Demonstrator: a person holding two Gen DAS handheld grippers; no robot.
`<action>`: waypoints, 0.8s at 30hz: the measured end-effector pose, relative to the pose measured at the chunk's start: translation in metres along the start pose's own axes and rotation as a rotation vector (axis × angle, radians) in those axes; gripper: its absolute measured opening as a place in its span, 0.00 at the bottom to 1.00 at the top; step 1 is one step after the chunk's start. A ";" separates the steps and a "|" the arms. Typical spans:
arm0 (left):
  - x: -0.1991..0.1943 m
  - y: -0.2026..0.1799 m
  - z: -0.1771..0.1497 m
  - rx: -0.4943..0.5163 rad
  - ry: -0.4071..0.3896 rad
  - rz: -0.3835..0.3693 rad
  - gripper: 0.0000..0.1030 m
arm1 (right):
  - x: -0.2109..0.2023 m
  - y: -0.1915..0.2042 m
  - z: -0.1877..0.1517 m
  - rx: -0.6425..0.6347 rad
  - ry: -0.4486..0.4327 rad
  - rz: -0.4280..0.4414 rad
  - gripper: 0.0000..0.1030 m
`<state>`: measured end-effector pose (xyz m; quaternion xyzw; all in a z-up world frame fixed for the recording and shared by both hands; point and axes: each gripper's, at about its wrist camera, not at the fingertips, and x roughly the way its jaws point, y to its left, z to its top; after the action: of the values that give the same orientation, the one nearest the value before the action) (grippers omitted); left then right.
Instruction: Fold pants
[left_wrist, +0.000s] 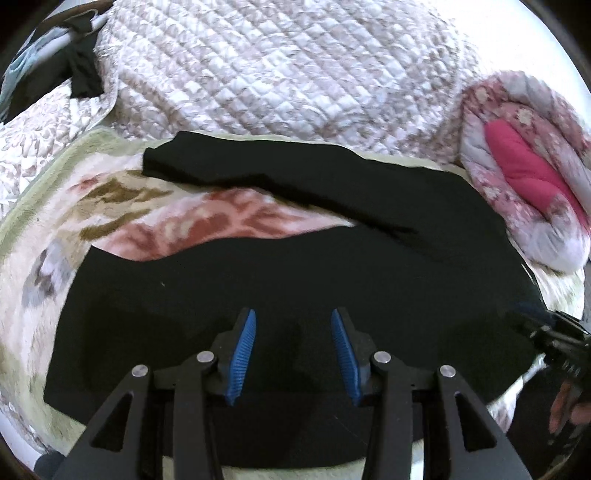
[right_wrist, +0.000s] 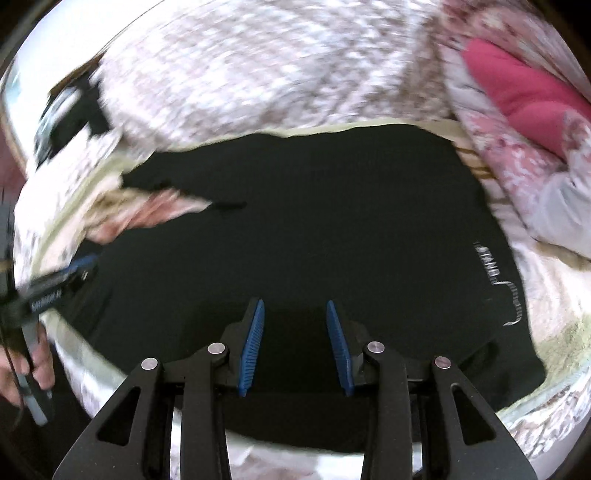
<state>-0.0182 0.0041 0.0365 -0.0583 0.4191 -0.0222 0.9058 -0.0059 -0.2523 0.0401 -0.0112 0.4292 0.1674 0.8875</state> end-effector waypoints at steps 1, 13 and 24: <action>-0.001 -0.003 -0.004 0.009 0.003 0.000 0.44 | 0.002 0.006 -0.004 -0.013 0.009 0.010 0.35; 0.011 -0.008 -0.026 0.018 0.075 0.005 0.44 | 0.020 0.023 -0.024 -0.081 0.087 0.006 0.50; 0.006 -0.006 -0.018 0.014 0.071 0.000 0.44 | 0.011 0.002 -0.014 0.008 0.058 -0.004 0.50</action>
<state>-0.0284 -0.0038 0.0212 -0.0510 0.4509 -0.0272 0.8907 -0.0110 -0.2493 0.0225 -0.0135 0.4556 0.1634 0.8750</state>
